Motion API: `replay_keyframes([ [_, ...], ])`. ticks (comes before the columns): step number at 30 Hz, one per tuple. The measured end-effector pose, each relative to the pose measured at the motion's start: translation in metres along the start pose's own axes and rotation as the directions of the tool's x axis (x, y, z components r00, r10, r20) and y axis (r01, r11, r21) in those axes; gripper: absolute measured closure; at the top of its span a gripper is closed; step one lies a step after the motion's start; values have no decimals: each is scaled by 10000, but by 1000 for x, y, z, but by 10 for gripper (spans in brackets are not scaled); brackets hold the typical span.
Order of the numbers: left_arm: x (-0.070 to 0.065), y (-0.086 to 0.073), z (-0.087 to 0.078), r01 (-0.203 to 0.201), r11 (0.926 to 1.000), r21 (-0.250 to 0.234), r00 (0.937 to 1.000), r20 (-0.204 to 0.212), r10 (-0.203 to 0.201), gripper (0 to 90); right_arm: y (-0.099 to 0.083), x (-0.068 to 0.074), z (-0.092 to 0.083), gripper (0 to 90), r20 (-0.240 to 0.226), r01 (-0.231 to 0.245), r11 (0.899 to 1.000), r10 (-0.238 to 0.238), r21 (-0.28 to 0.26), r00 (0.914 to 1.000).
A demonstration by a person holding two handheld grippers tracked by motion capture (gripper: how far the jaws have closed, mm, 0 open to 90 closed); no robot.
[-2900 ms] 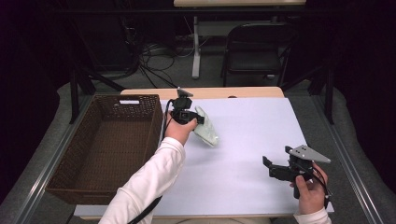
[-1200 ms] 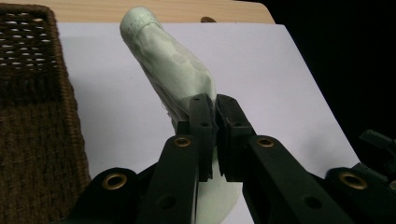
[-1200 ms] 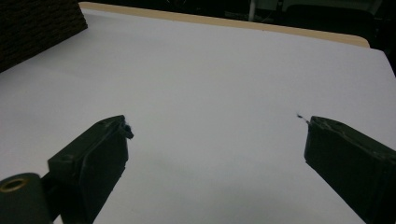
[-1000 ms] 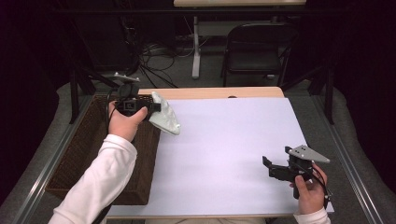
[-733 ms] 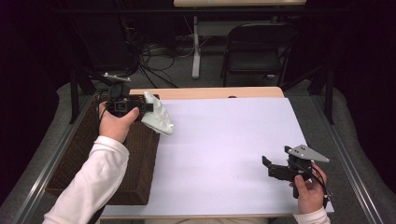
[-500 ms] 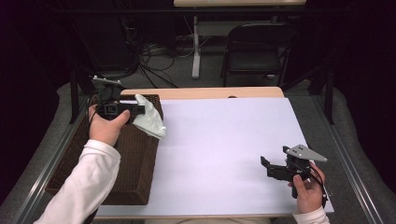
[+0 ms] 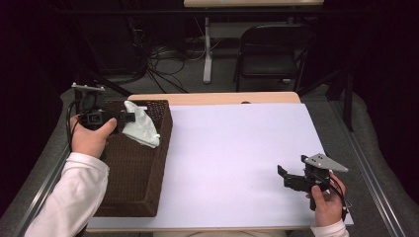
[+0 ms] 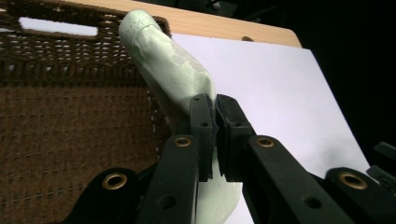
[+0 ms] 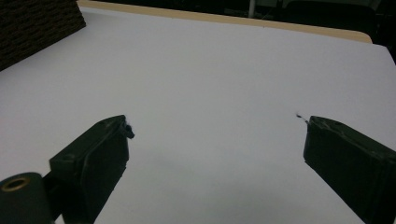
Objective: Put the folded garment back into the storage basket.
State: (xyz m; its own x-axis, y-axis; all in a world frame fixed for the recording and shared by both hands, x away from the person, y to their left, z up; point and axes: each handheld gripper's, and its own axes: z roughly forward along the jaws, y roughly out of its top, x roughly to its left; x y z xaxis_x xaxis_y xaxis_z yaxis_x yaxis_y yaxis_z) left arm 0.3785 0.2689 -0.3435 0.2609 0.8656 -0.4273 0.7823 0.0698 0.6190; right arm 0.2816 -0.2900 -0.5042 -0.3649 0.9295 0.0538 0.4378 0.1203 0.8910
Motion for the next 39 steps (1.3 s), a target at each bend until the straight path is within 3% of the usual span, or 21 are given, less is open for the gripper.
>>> replay_keyframes([
  [8,8,-4,-2,20,9998,177,9998,-197,-17,858,0,-1,0,66,26,18,10000,-18,-18,10000],
  [22,14,-9,7,-508,9967,633,9965,-631,548,858,-1,1,1,67,4,-39,10000,39,9,10000],
  [30,21,-14,10,-502,9960,743,9941,-923,570,858,-1,1,0,67,11,-9,10000,9,18,10000],
  [39,36,-25,18,-330,9935,1086,9959,-802,419,858,-1,0,0,68,45,103,9999,-104,38,9999],
])
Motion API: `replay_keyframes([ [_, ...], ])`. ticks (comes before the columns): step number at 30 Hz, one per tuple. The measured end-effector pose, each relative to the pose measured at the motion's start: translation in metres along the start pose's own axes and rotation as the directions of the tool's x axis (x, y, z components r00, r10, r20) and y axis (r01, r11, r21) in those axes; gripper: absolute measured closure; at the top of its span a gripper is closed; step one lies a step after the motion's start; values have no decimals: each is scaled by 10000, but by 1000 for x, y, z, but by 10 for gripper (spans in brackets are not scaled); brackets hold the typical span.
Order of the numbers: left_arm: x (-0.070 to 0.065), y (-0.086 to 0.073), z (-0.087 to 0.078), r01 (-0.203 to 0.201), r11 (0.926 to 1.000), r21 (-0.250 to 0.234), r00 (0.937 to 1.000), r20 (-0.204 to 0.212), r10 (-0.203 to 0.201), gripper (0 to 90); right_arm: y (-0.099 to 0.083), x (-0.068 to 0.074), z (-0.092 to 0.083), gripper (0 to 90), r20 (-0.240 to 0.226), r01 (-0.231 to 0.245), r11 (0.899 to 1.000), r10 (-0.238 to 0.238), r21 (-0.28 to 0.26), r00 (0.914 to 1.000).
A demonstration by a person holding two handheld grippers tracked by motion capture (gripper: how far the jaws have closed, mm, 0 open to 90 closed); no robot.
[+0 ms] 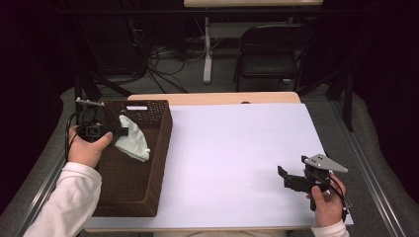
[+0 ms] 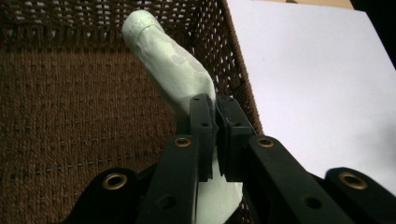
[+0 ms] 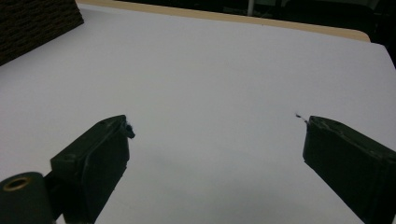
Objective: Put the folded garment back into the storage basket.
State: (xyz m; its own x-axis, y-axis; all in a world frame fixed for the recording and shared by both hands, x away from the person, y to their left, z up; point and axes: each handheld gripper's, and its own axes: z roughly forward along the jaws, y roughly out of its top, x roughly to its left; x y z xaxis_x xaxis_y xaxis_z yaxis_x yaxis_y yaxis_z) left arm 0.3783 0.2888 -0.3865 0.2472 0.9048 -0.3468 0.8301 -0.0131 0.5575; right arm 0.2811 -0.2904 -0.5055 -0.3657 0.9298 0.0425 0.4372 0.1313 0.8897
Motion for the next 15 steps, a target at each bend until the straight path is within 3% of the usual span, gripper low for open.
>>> replay_keyframes([
  [15,10,-22,24,169,9987,488,9993,316,-184,858,-2,-1,-3,68,102,-92,10000,92,24,9999],
])
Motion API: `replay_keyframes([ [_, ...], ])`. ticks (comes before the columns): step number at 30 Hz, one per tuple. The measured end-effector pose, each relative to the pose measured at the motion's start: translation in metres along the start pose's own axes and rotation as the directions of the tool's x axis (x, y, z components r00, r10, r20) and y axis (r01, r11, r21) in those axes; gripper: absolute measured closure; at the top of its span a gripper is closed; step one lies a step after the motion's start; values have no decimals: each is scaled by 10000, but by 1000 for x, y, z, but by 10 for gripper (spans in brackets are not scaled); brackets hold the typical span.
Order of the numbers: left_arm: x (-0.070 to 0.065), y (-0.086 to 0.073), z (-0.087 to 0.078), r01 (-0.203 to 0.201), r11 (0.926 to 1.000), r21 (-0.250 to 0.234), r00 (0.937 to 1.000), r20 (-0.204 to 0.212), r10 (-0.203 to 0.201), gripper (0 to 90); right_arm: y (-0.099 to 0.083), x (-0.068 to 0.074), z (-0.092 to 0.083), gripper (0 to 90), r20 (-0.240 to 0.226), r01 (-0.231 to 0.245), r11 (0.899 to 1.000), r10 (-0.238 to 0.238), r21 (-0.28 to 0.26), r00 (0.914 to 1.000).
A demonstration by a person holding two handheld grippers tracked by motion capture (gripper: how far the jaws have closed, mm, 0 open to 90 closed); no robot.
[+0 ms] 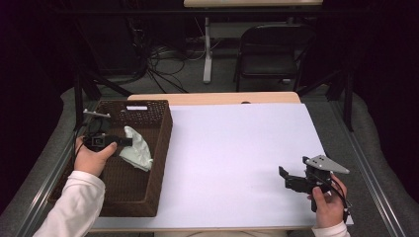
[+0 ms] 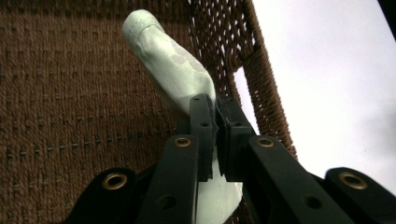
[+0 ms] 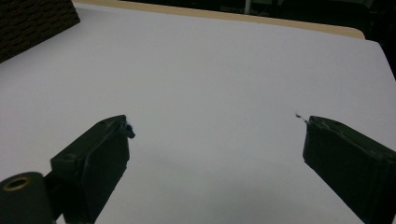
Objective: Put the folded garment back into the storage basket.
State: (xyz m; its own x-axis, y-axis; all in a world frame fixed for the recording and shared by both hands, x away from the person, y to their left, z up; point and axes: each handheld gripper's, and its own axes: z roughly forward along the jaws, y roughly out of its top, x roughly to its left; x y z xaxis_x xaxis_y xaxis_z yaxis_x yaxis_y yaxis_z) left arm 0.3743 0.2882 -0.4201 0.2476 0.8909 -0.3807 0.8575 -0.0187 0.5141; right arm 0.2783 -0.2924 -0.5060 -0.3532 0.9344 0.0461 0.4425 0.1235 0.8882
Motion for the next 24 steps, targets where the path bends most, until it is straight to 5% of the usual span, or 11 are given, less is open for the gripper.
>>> replay_keyframes([
  [24,-6,-16,23,-136,9994,333,9978,658,114,858,-1,0,-2,68,77,-151,9999,151,-18,9999],
])
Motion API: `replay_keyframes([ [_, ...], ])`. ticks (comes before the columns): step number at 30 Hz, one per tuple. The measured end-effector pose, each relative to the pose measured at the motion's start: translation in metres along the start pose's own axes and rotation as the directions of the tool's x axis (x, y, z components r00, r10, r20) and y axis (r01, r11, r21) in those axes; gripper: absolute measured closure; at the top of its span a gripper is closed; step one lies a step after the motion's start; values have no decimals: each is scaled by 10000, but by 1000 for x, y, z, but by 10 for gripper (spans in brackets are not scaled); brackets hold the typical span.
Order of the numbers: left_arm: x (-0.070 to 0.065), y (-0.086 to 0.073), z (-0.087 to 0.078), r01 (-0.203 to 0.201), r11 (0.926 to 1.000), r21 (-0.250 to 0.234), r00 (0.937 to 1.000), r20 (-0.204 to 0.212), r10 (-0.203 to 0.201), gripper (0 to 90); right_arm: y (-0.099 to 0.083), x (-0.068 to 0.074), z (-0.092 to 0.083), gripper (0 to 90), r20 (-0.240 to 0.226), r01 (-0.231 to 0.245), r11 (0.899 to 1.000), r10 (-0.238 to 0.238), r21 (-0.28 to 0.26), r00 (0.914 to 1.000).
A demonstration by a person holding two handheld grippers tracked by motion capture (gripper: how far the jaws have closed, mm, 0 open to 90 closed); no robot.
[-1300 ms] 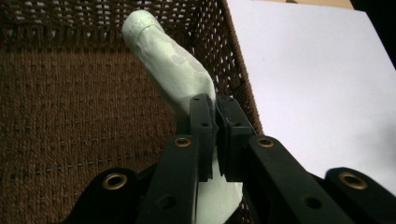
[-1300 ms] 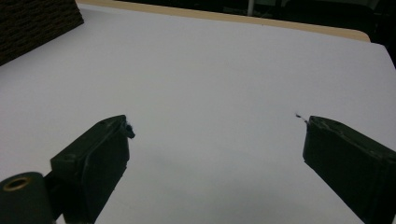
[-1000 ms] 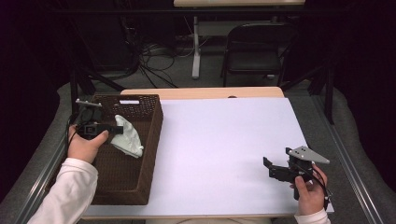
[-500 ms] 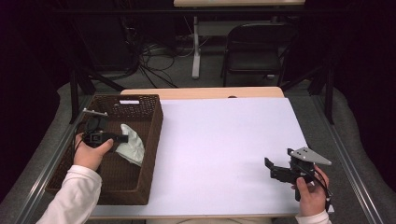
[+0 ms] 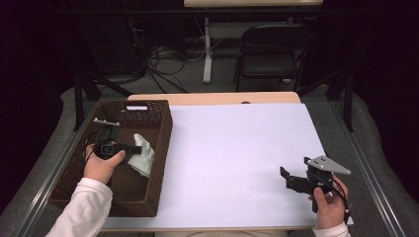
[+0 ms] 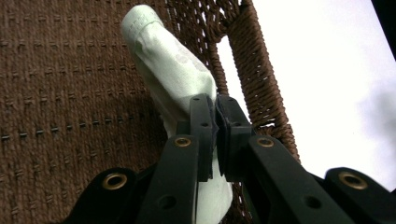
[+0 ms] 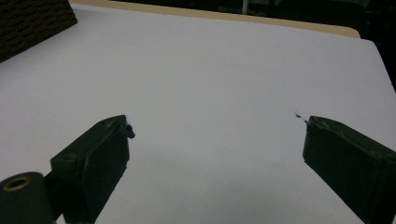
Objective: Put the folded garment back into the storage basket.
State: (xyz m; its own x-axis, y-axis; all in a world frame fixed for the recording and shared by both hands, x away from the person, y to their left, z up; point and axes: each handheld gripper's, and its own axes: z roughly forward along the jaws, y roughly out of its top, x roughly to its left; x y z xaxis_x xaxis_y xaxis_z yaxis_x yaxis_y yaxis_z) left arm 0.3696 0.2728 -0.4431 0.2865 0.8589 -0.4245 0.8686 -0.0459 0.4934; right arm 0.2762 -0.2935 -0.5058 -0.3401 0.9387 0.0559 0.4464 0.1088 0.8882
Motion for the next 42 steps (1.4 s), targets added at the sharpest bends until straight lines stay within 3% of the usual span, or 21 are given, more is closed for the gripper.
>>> replay_keyframes([
  [8,1,-1,7,62,9999,91,9999,111,-63,858,0,0,0,68,21,57,10000,-57,29,10000],
  [18,9,-2,17,35,9995,328,9999,-142,-31,857,0,0,0,68,14,102,9999,-102,57,9999],
  [30,20,-9,17,389,9986,372,9984,-437,-373,856,0,0,1,69,1,83,10000,-83,40,10000],
  [42,35,-19,17,846,9954,444,9924,-930,-802,852,0,1,1,70,23,133,9999,-133,98,9999],
])
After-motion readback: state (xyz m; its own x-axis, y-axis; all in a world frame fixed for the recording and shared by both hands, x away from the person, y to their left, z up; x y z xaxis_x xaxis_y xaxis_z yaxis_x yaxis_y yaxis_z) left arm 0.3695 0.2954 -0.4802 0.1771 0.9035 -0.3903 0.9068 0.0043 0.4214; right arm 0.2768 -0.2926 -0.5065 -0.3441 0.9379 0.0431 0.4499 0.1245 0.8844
